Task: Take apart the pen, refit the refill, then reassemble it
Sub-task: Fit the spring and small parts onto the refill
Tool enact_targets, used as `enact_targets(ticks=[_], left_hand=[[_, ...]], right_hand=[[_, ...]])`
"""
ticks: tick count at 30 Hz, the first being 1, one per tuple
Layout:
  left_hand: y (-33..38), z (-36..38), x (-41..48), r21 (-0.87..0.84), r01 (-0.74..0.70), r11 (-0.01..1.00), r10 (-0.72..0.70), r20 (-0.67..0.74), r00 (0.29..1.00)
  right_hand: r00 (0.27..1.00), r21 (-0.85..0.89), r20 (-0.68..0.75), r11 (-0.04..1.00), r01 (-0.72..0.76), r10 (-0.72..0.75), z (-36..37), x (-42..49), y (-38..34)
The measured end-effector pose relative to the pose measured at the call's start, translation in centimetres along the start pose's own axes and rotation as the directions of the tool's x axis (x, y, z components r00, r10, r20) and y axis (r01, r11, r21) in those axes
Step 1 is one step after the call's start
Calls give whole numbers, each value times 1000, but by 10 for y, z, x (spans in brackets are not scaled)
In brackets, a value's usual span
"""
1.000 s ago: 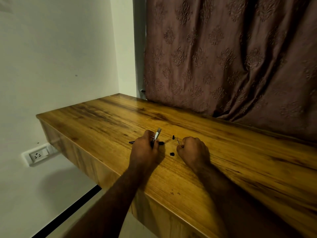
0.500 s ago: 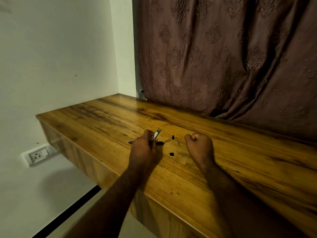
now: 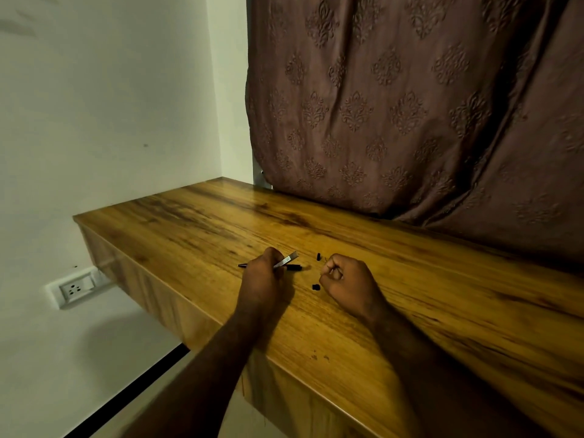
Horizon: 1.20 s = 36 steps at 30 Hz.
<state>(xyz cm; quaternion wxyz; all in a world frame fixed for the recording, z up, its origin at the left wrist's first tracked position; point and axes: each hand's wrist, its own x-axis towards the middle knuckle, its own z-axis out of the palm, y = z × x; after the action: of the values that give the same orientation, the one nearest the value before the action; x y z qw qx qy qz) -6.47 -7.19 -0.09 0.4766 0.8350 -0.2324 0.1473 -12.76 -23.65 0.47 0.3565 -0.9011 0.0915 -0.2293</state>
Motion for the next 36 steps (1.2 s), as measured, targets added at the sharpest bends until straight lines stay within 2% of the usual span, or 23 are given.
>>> enact_targets(ticks=[3,8,14,18,20,21,22,24,27,30,36], left_hand=[[2,0,0,1,-9,1000,9,-2,1000],[3,1,-1,21,-21,1000,21,0,1000],[-1,3,-1,31,-60,998,61,-6,998],[-5,5,1,38,-81,996,81,-5,997],[-7,6,2,39,-95,995,95,-3,995],[-8,6,2,33,-112,993,112,-5,994],[-8,6,2,27,-135,990,135,-5,991],[-9,7,1,39,-191,981,191,6,982],[-11,8,2,93,-259,961,258,22,966],[-13,9,3,119,-281,952,280,28,960],[-14,12,4,125,-322,938,320,34,947]], right_hand=[[993,-161,105,986,-29,47,2,0,0],[991,-341,128,937,70,-27,7,1,-2],[991,-351,125,932,94,-53,6,-1,-3],[979,-382,120,902,201,-167,2,0,-7],[969,-298,3,924,238,-249,0,0,-10],[965,-199,-73,952,235,-253,0,0,-11],[967,-69,-129,975,211,-218,0,0,-11],[985,192,-156,975,108,-79,2,-1,-11],[986,451,-143,892,-16,90,2,2,-9],[982,556,-126,830,-46,139,0,5,-9],[986,608,-92,792,-56,140,1,6,-11]])
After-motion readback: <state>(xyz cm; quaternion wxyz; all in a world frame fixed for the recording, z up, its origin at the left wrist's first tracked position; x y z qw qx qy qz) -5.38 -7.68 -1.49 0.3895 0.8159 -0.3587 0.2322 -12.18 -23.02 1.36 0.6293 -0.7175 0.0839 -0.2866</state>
